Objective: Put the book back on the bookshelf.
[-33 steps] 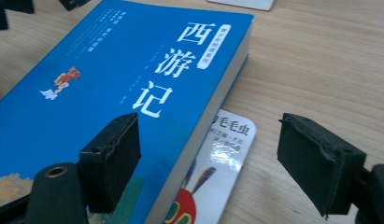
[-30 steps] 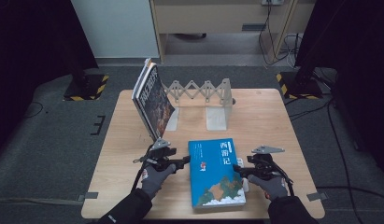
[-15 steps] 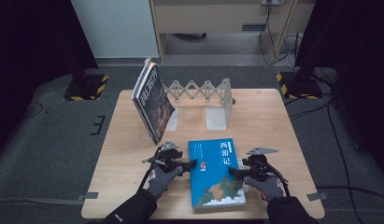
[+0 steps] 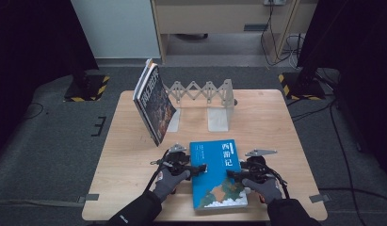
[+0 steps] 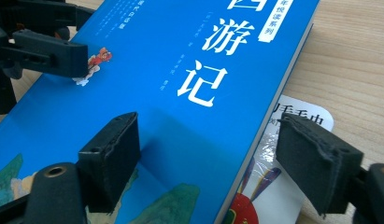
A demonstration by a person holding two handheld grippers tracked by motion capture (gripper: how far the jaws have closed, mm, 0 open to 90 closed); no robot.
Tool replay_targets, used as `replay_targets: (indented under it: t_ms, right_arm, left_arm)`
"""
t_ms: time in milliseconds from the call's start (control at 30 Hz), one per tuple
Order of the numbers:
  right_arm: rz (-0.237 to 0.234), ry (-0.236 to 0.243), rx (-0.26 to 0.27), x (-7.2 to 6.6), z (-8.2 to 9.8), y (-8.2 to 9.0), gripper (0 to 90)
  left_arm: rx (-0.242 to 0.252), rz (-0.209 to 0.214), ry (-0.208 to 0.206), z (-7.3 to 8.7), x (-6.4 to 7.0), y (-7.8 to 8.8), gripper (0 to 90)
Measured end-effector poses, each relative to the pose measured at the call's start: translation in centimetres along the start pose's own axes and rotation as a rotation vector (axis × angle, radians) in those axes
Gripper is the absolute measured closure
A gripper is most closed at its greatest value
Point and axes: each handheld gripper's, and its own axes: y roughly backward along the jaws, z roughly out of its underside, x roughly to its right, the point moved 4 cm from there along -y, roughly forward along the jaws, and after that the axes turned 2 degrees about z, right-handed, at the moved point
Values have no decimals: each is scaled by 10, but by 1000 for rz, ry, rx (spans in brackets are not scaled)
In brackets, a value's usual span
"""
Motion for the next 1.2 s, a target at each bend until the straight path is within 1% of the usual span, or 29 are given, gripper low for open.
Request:
replay_targets:
  t_ms: [67, 167, 200, 333, 367, 400, 467, 633, 767, 867, 900, 1000, 1200]
  right_arm:
    - [-2, 0, -7, -1, 0, -2, 180]
    - [-17, 3, -15, -1, 1, -3, 167]
    - [-26, -3, -19, -1, 1, -3, 167]
    - [-45, 4, -17, -2, 1, -5, 171]
    - [-49, 0, -16, -2, 1, -5, 171]
    - [-51, -1, -16, -2, 2, -5, 171]
    - [-52, 2, -14, -2, 2, -6, 171]
    - [-59, -6, -18, -2, 2, -5, 170]
    - [-59, -2, -13, -1, 2, -6, 169]
    - [-70, -18, -15, -1, 2, -6, 166]
    - [-66, -16, -11, 0, 2, -7, 165]
    - [-83, -37, -16, 1, 3, -8, 161]
    - [-85, -34, -14, 1, 3, -8, 159]
  left_arm:
    - [-3, 5, -10, 1, 1, -1, 0]
    - [-6, 14, 10, 1, 0, -2, 0]
    - [-5, 16, 11, 2, -1, -2, 0]
    - [-6, 22, 26, 2, -2, -3, 0]
    - [-9, 28, 30, 2, -3, -3, 0]
    - [-8, 44, 47, 3, -3, -4, 0]
    - [-1, 37, 46, 3, -2, -5, 0]
    - [1, 41, 45, 3, -2, -6, 0]
    - [2, 47, 48, 2, -2, -6, 0]
    - [2, 42, 56, 2, -2, -6, 0]
    - [5, 42, 71, 1, -3, -5, 10]
    - [4, 58, 98, 1, -2, -5, 59]
    - [-6, 70, 142, 0, -4, -3, 114]
